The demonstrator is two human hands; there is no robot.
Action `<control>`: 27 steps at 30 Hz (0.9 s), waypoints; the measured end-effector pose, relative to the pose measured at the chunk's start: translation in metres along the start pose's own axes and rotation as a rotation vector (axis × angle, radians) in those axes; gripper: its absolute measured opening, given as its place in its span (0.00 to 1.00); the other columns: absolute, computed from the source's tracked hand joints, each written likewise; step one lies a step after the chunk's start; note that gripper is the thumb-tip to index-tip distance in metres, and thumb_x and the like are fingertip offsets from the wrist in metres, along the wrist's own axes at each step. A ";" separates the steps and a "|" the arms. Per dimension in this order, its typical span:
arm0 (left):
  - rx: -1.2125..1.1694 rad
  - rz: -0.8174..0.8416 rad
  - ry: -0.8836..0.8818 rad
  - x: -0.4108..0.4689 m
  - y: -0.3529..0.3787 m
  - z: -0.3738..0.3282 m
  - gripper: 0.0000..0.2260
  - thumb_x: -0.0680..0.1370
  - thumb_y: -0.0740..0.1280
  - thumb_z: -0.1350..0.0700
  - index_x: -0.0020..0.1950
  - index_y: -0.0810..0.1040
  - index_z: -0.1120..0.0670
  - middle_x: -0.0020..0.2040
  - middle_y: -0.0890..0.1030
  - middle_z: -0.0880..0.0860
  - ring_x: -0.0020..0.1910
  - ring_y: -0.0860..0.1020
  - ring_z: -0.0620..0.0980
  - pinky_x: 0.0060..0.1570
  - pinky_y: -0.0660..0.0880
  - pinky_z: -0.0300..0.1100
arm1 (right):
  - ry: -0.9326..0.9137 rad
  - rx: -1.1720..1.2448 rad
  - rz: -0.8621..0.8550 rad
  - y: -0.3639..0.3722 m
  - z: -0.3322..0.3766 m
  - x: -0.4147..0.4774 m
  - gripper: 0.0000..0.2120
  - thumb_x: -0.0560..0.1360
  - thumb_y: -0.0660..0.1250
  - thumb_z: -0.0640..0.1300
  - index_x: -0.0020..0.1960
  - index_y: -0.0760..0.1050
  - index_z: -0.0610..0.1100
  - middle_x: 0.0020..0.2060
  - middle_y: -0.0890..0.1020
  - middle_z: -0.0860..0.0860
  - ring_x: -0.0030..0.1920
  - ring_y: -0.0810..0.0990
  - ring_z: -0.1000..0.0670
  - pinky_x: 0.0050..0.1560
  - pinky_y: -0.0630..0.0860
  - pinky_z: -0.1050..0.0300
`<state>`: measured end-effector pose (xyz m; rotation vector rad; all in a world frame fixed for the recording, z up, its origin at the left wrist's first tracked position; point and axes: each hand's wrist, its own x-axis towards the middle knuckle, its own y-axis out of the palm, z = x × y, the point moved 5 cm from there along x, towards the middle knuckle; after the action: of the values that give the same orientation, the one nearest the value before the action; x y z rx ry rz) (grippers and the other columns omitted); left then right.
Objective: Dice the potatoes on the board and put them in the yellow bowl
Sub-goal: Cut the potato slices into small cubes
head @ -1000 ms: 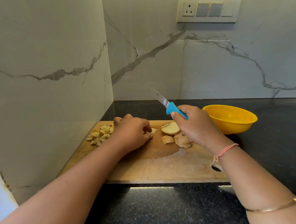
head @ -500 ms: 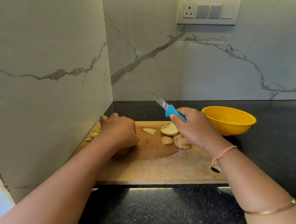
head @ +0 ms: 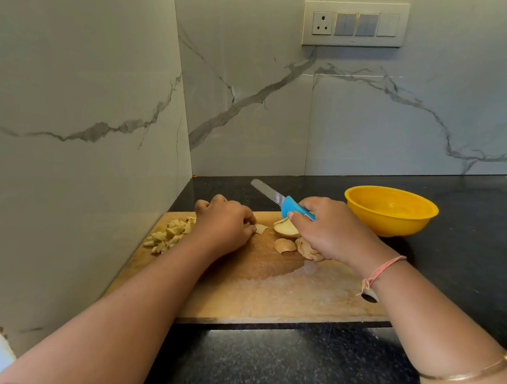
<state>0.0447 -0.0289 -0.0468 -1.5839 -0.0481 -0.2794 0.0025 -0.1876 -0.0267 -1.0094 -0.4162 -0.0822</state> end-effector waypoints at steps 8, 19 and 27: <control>-0.106 -0.131 -0.075 0.008 0.000 0.014 0.13 0.79 0.64 0.45 0.62 0.72 0.43 0.57 0.79 0.44 0.65 0.69 0.51 0.60 0.63 0.51 | 0.020 -0.104 0.152 0.004 0.005 -0.006 0.19 0.80 0.58 0.51 0.68 0.71 0.47 0.52 0.79 0.49 0.33 0.70 0.55 0.29 0.65 0.68; -0.136 -0.157 -0.045 0.008 -0.001 0.004 0.11 0.79 0.62 0.48 0.61 0.72 0.45 0.56 0.79 0.46 0.61 0.71 0.49 0.61 0.63 0.50 | 0.086 -0.132 0.236 0.005 0.006 -0.010 0.19 0.80 0.58 0.51 0.68 0.70 0.47 0.46 0.79 0.50 0.30 0.74 0.54 0.27 0.68 0.68; -0.145 -0.141 -0.049 0.002 0.000 0.004 0.17 0.76 0.65 0.42 0.62 0.70 0.43 0.59 0.77 0.45 0.63 0.70 0.49 0.61 0.63 0.50 | 0.170 -0.089 0.299 0.004 0.008 -0.014 0.20 0.80 0.58 0.49 0.71 0.67 0.47 0.34 0.74 0.51 0.28 0.73 0.55 0.25 0.68 0.66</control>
<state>0.0474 -0.0250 -0.0467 -1.7341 -0.1812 -0.3606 -0.0119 -0.1803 -0.0319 -1.1328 -0.1049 0.0830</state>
